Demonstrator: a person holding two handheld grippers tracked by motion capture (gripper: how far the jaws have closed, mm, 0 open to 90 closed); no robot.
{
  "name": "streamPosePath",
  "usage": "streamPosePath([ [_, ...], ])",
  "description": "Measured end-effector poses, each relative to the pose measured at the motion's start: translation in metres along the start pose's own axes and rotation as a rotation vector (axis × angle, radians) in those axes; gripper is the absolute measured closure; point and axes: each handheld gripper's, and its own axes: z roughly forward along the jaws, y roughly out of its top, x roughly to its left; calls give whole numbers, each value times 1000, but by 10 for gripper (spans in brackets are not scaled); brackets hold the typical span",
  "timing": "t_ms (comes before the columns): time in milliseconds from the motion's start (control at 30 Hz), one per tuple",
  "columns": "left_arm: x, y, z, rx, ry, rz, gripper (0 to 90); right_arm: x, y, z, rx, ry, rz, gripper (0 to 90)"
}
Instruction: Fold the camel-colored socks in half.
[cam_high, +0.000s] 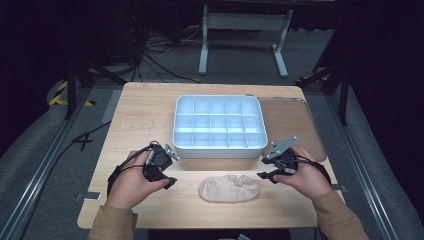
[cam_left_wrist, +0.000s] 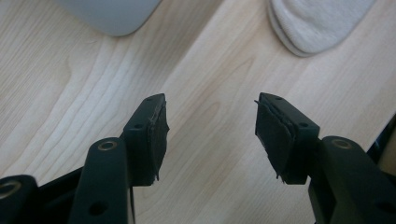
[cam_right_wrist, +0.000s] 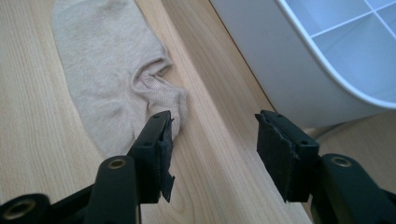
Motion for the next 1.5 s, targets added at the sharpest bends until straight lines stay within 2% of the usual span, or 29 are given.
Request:
streamPosePath([
  [33,1,0,-2,1,-25,-20,473,-1,-1,0,2,-4,10,446],
  [67,1,0,-2,1,-25,-20,477,-1,-1,0,2,-4,10,446],
  [133,0,0,-4,-12,-26,-14,481,-2,-2,-1,11,-37,31,458],
  [267,-3,2,-8,-32,-21,-14,474,-1,-2,-2,-3,-29,55,471],
  [367,-6,4,-10,-54,-15,-4,470,1,-2,-1,-6,-22,49,463],
  [500,-8,5,-11,-65,-44,5,480,2,-1,0,-10,-27,47,459],
  [600,-8,8,-13,-87,-107,8,529,3,-2,-1,-10,-25,48,463],
  [633,-10,11,-13,-94,-148,11,547,4,-3,-1,-12,-12,59,475],
  [667,-11,12,-14,-97,-157,15,552,4,-3,-2,-15,-9,60,475],
  [900,-19,21,-12,-107,-160,9,558,6,-4,-2,-19,-12,60,480],
  [1000,-23,27,-10,-106,-148,24,555,9,-5,-1,-19,-8,58,480],
  [1133,-28,33,-7,-99,-175,52,550,12,-7,-1,-14,-5,58,481],
  [1233,-30,37,-6,-101,-173,71,553,13,-9,-1,-12,-4,62,481],
  [1400,-31,41,-3,-111,-178,64,561,15,-13,-1,-7,-4,71,485],
  [1500,-33,45,5,-110,-189,26,576,16,-14,-2,-8,-3,77,485],
])
